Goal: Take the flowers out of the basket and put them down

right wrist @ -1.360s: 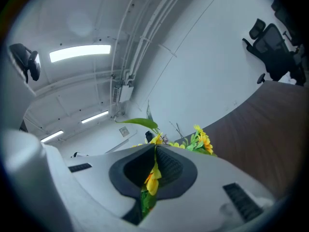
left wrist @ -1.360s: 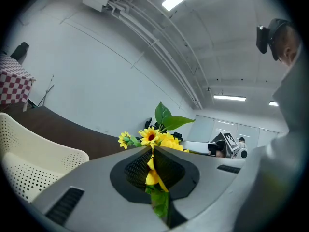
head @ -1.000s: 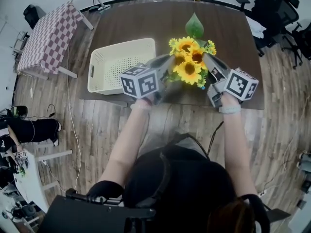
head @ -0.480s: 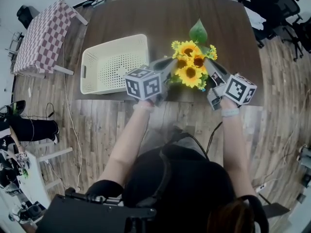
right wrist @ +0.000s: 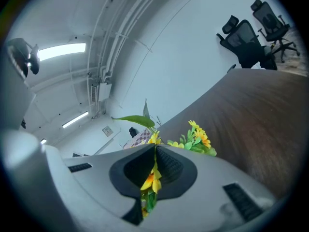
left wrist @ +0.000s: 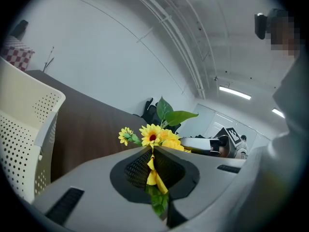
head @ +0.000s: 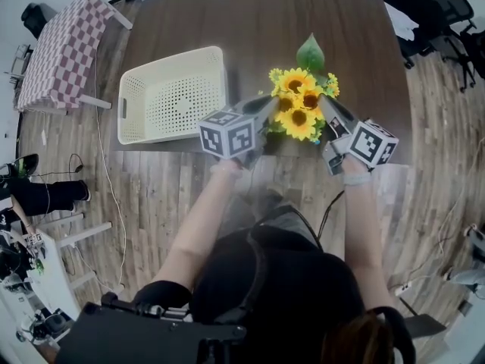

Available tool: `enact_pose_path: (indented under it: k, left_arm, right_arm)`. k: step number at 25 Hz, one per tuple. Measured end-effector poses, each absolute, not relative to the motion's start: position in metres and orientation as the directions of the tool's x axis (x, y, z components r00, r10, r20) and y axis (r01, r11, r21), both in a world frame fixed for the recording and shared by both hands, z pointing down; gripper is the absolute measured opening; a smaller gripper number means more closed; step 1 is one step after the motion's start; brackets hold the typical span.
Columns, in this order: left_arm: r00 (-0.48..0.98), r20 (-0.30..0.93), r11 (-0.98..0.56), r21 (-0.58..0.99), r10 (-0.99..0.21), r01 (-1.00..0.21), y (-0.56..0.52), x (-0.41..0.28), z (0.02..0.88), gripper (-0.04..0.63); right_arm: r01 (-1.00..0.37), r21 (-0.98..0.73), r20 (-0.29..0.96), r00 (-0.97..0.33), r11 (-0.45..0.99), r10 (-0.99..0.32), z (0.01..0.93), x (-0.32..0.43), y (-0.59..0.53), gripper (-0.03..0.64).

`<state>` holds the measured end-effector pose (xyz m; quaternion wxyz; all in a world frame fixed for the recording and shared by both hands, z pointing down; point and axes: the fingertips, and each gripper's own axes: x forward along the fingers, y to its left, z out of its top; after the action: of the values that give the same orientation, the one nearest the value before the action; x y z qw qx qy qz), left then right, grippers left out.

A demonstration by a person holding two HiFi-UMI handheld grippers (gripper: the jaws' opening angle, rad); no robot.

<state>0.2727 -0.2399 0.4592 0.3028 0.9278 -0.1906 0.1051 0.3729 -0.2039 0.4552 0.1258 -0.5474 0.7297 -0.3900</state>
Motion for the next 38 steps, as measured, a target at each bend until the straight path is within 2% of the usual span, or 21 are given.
enact_pose_path:
  k: [18,38]
  left_arm:
    - [0.872,0.359,-0.694,0.533,-0.332,-0.484,-0.245,0.273,0.479,0.009]
    - [0.863,0.357,-0.708,0.499,-0.357,-0.500,-0.246,0.276,0.479,0.009]
  right_arm:
    - [-0.689,-0.719,0.283,-0.407,0.089,-0.869,0.473,0.373,-0.210,0.000]
    - [-0.712,-0.697,0.298,-0.400,0.089,-0.867,0.479,0.376,-0.210,0.000]
